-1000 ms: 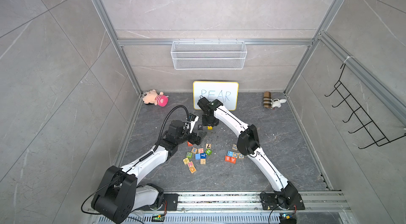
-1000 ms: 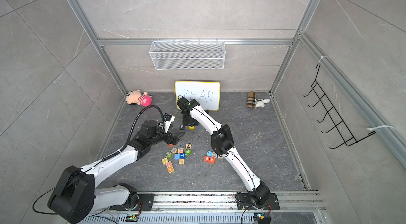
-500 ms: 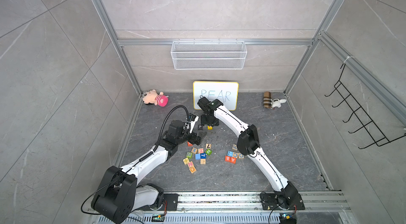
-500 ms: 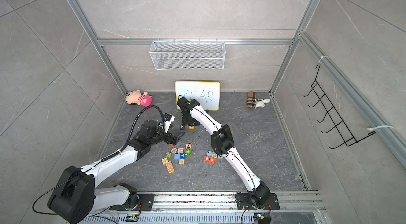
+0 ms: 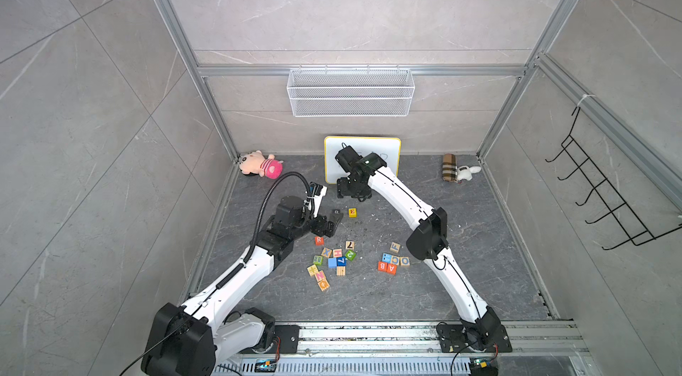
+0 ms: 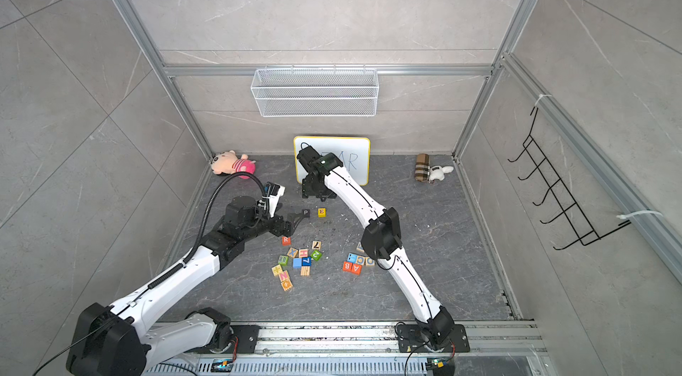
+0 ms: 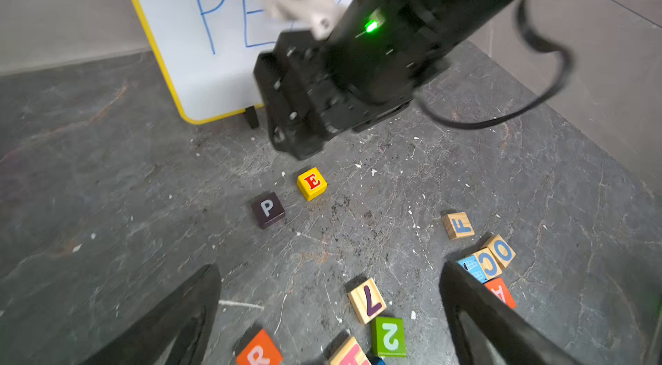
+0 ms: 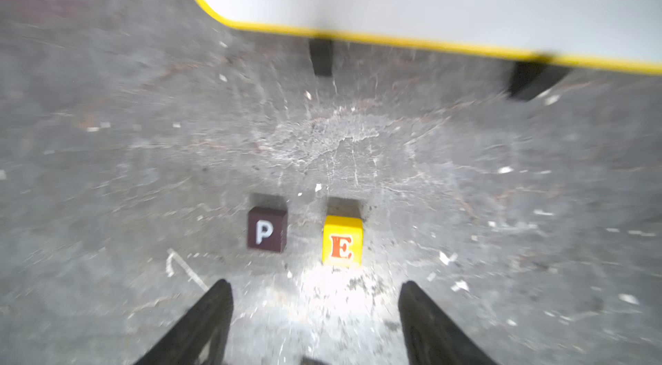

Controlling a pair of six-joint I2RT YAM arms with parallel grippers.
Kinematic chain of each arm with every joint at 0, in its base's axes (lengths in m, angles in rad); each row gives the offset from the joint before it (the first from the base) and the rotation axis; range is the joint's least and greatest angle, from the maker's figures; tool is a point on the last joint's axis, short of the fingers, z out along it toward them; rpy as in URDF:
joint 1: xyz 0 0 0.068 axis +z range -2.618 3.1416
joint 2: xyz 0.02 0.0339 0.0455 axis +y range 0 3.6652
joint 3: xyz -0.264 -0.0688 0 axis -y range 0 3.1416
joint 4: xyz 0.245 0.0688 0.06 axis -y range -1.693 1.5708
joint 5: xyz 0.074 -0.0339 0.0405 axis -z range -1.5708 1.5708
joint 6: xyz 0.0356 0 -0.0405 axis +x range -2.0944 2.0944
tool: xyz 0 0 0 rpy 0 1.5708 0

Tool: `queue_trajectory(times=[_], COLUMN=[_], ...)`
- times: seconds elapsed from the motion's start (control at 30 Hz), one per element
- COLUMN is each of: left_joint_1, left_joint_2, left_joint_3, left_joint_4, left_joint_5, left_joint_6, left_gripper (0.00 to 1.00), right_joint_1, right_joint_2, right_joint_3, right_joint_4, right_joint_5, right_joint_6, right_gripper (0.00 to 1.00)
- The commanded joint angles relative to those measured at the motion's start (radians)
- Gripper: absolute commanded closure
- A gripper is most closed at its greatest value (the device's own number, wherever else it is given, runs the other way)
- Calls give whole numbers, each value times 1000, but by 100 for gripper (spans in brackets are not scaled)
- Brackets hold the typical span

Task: Spell the uppercase word “pear” with letter blocks
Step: Place the letter block at the center of the board, then pick up the letter block from the center of the board.

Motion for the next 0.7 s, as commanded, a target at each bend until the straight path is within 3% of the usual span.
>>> queue_trajectory(times=[0.0, 0.13, 0.23, 0.37, 0.53, 0.67], left_joint_1=[0, 0, 0, -36, -219, -316], left_joint_2=[-41, -94, -118, -67, 51, 146], left_joint_3=[109, 124, 105, 143, 218, 233], left_joint_4=[-234, -358, -375, -361, -296, -227], left_joint_5=[-95, -175, -188, -109, -131, -90], left_joint_6=[-116, -184, -212, -229, -155, -79], left_gripper=[5, 5, 5, 5, 6, 7], right_joint_1=[24, 24, 23, 24, 24, 21], right_joint_2=[-188, -515, -696, -795, -959, -1040], right_joint_3=[-223, -771, -1093, -1243, -1499, -1585], right_joint_4=[93, 509, 784, 781, 827, 733], right_joint_5=[59, 11, -39, -9, 40, 64], right_joint_6=[-71, -128, -175, -182, -174, -100], right_gripper=[24, 18, 13, 13, 18, 22])
